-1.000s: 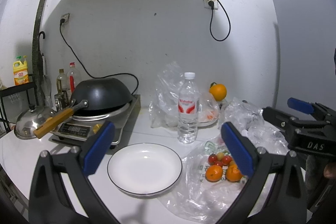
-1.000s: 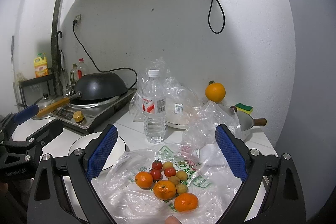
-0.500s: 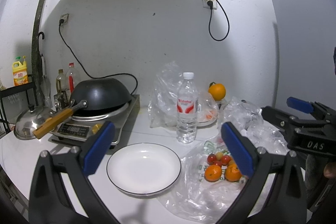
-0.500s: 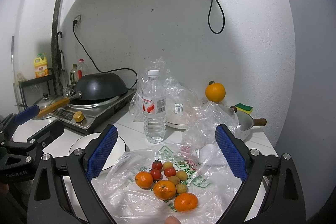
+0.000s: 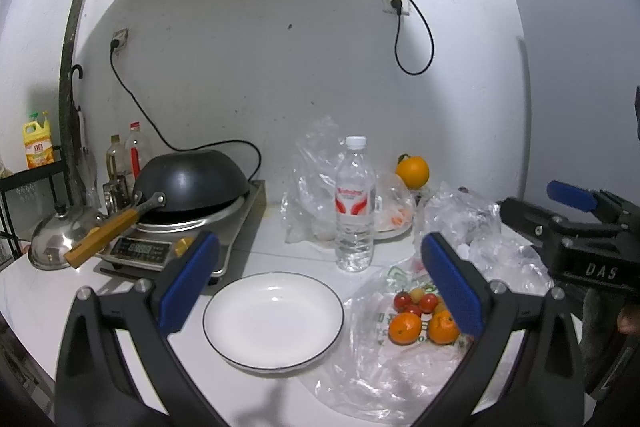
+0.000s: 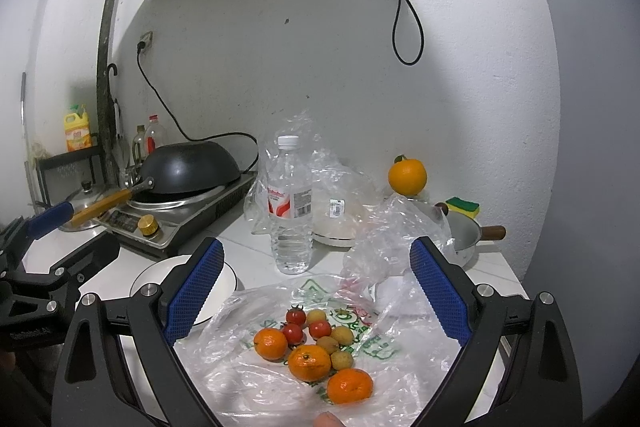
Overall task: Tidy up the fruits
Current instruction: 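Grasp a mandarin with the left tool while the right tool grasps another mandarin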
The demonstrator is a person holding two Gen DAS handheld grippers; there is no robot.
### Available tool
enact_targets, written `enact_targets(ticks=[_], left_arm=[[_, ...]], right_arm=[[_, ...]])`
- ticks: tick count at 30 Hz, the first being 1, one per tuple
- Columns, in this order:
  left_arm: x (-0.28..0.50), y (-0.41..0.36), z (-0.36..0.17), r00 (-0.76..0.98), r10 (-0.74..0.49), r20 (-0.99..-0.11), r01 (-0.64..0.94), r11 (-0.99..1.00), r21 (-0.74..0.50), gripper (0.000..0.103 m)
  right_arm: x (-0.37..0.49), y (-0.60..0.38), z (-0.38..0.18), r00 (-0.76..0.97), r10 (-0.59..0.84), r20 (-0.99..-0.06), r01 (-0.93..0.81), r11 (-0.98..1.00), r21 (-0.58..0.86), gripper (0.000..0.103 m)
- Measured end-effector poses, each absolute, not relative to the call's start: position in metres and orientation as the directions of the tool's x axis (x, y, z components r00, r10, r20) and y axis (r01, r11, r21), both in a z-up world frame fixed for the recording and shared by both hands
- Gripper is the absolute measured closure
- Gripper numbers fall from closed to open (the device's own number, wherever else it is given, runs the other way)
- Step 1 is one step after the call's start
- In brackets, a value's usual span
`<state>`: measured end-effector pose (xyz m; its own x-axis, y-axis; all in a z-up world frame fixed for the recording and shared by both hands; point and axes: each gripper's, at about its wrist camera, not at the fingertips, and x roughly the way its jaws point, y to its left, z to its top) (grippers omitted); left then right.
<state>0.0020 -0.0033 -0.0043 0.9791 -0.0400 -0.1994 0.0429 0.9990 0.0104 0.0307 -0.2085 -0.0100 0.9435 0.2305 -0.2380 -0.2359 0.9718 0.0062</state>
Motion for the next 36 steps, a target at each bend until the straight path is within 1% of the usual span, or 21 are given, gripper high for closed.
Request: enact_targets(ticks=[6,12,15,17,18,19,21,24,26,27,28,29,30,31,32,33,34,36], left_arm=[[0.009,-0.021,-0.011,0.968,-0.04,-0.247,0.058,0.996,0.064,0.001],[0.026,-0.04,-0.025,0.953,-0.054,-0.299,0.088,0.991,0.101,0.001],[0.041,-0.053,-0.035,0.94,-0.062,-0.335,0.111,0.985,0.129,0.001],[0.049,-0.058,-0.041,0.93,-0.076,-0.358,0.132,0.982,0.133,0.002],[0.055,-0.063,-0.047,0.922,-0.082,-0.378,0.144,0.98,0.138,0.002],[0.059,-0.066,-0.051,0.916,-0.086,-0.392,0.153,0.978,0.143,0.002],[0.068,-0.073,-0.059,0.904,-0.088,-0.417,0.166,0.974,0.154,0.002],[0.076,-0.08,-0.069,0.89,-0.094,-0.445,0.184,0.969,0.163,0.002],[0.08,-0.084,-0.073,0.882,-0.097,-0.461,0.195,0.966,0.171,0.005],[0.083,-0.087,-0.077,0.875,-0.099,-0.474,0.205,0.963,0.177,0.01],[0.084,-0.089,-0.079,0.869,-0.102,-0.484,0.213,0.96,0.181,0.013],[0.087,-0.091,-0.082,0.861,-0.105,-0.497,0.224,0.957,0.186,0.013],[0.089,-0.093,-0.085,0.857,-0.108,-0.504,0.231,0.955,0.188,0.013],[0.091,-0.095,-0.088,0.849,-0.109,-0.518,0.239,0.952,0.191,0.014],[0.094,-0.097,-0.092,0.839,-0.11,-0.532,0.247,0.949,0.194,0.015],[0.096,-0.099,-0.095,0.832,-0.113,-0.543,0.256,0.947,0.196,0.019],[0.097,-0.101,-0.097,0.826,-0.113,-0.552,0.262,0.944,0.199,0.022],[0.101,-0.104,-0.103,0.809,-0.114,-0.576,0.278,0.939,0.205,0.025]], right_arm=[[0.034,-0.224,-0.017,0.938,0.222,-0.265,-0.228,0.974,0.007,0.007],[0.052,-0.239,-0.044,0.905,0.211,-0.369,-0.234,0.972,-0.019,0.007],[0.061,-0.245,-0.059,0.876,0.228,-0.425,-0.253,0.967,-0.003,0.008],[0.067,-0.246,-0.07,0.849,0.257,-0.461,-0.278,0.96,0.024,0.013],[0.07,-0.245,-0.076,0.836,0.266,-0.48,-0.288,0.957,0.03,0.018],[0.073,-0.244,-0.082,0.823,0.271,-0.499,-0.297,0.955,0.029,0.022],[0.077,-0.241,-0.092,0.8,0.28,-0.531,-0.315,0.949,0.025,0.024],[0.082,-0.24,-0.105,0.769,0.296,-0.567,-0.336,0.941,0.036,0.025],[0.085,-0.241,-0.113,0.753,0.301,-0.585,-0.34,0.939,0.046,0.025],[0.086,-0.242,-0.116,0.745,0.305,-0.594,-0.344,0.938,0.05,0.025],[0.086,-0.243,-0.118,0.739,0.307,-0.6,-0.345,0.937,0.054,0.025],[0.086,-0.243,-0.121,0.732,0.31,-0.607,-0.346,0.936,0.061,0.025],[0.087,-0.243,-0.122,0.724,0.312,-0.615,-0.348,0.935,0.066,0.028],[0.088,-0.243,-0.123,0.717,0.316,-0.622,-0.351,0.934,0.07,0.035],[0.089,-0.243,-0.126,0.71,0.318,-0.628,-0.354,0.933,0.073,0.037],[0.09,-0.244,-0.128,0.702,0.32,-0.636,-0.354,0.932,0.077,0.04],[0.091,-0.244,-0.129,0.695,0.324,-0.642,-0.358,0.93,0.082,0.042],[0.092,-0.244,-0.13,0.682,0.332,-0.652,-0.365,0.927,0.089,0.043]])
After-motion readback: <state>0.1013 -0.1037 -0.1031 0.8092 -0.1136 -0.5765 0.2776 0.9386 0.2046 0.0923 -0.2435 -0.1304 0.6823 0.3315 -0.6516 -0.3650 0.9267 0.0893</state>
